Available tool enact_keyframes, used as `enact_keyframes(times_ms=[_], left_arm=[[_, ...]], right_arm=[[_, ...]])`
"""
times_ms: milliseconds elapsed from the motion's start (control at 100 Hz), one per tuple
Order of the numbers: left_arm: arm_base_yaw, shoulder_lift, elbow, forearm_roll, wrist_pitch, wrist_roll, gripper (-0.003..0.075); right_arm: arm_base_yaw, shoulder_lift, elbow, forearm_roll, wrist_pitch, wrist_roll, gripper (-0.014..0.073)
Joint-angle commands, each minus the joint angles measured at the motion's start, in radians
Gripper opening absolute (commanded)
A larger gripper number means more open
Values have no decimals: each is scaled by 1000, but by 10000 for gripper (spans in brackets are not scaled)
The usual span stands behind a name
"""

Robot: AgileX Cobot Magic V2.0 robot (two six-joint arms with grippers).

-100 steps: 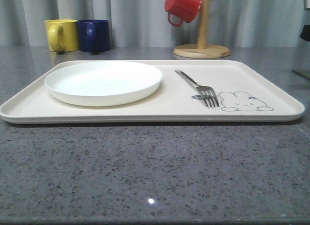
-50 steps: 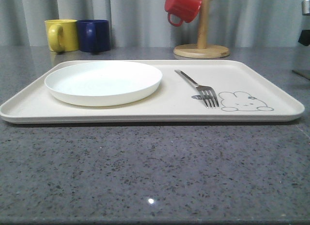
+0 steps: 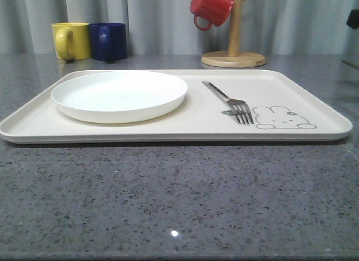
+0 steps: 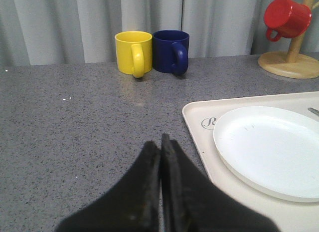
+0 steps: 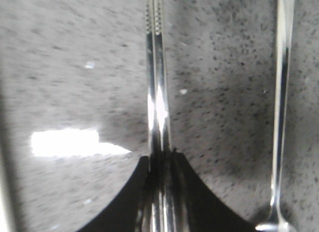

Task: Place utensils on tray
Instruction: 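Move the right gripper back over the chopsticks and grasp them, then place the chopsticks on the tray beside the fork and release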

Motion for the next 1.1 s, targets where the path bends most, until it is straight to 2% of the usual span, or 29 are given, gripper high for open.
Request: enact_keyframes(times_ms=[0,170,350,490,700,1090], left_arm=[[1,3,-28,-4,-85,1,-19],[1,3,-28,-4,-85,1,-19],[1,3,-28,-4,-85,1,-19],[1,3,-28,-4,-85,1,-19],[1,3,-28,-4,-85,1,-19],[1,3,-28,-4,-85,1,-19]], right_arm=[[43,-96,-28,7,-13,45,-15],[181,-125,-28,3,-37,142,-15],[342,-111,-28,-60,-124,290,-15],[422,-89,-28,-104,-165,365,-15],[455,-32,-28,-132,-190,418,-15],[455,50,-28,-118,-212,419,-15]])
